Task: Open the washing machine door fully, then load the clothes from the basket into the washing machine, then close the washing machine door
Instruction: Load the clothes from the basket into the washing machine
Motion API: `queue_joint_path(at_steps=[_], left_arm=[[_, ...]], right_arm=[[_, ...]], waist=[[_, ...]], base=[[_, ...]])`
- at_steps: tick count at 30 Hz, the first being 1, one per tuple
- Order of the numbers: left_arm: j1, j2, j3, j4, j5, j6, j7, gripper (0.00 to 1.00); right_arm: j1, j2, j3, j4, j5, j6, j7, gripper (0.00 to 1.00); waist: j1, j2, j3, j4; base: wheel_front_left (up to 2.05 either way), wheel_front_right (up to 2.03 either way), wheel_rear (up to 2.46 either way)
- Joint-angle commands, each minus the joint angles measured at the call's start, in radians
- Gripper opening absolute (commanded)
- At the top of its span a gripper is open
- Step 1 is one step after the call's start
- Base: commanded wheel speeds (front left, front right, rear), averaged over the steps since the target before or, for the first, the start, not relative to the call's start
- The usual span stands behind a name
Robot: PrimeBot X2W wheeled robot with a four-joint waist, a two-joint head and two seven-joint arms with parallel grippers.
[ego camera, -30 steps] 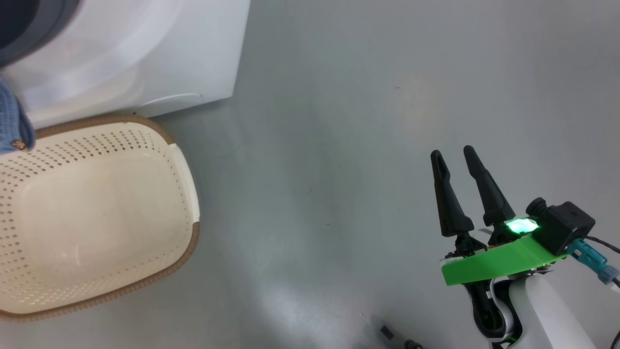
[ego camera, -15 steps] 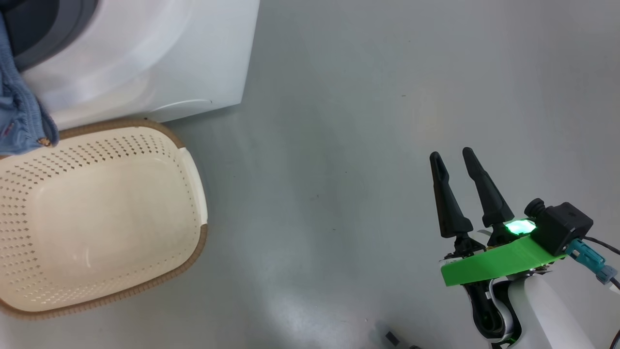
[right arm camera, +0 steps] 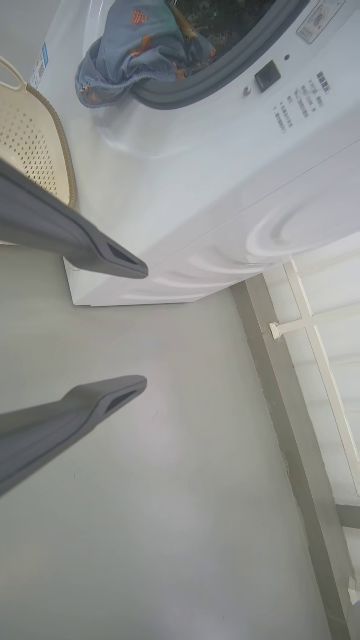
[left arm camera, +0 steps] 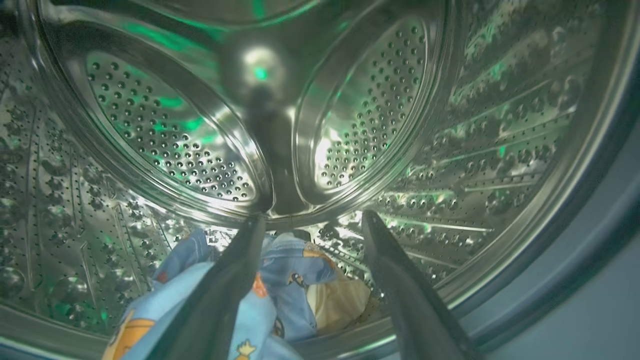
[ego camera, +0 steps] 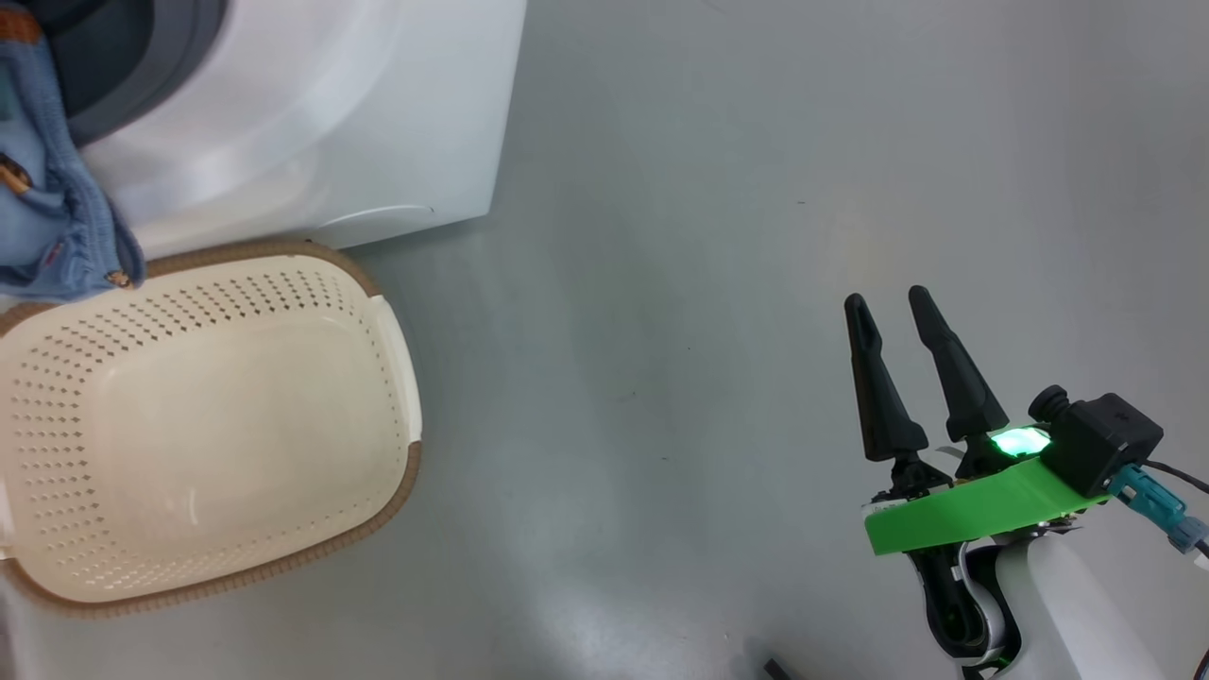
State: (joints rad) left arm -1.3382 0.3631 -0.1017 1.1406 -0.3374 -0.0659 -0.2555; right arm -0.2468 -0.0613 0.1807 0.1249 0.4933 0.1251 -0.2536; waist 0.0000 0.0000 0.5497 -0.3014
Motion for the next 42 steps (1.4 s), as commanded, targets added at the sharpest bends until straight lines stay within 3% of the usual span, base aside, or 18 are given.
queue_joint_path(at_steps=[1,12,29,42], left_arm=[[0.048,0.036,0.036,-0.079,-0.013,0.01,-0.006,1.0],[0.265,-0.024,0.185,-0.325,0.029,0.002,-0.006,1.0],[0.551,-0.145,0.336,-0.487,0.128,-0.038,-0.006,1.0],[0.767,-0.229,0.372,-0.592,0.189,-0.059,-0.006,1.0]], right_arm=[[0.0,-0.009,0.009,-0.021,0.004,0.006,-0.008,1.0],[0.02,-0.023,-0.021,-0.021,0.0,0.006,-0.008,1.0],[0.067,-0.065,-0.033,0.006,0.001,0.006,-0.008,1.0],[0.143,-0.117,-0.06,0.025,0.007,0.006,-0.008,1.0]], waist=[[0.0,0.0,-0.006,0.005],[0.0,0.0,-0.07,0.04],[0.0,0.0,-0.216,0.1],[0.0,0.0,-0.345,0.157]], base=[[0.0,0.0,0.0],[0.0,0.0,0.0],[0.0,0.0,0.0],[0.0,0.0,0.0]])
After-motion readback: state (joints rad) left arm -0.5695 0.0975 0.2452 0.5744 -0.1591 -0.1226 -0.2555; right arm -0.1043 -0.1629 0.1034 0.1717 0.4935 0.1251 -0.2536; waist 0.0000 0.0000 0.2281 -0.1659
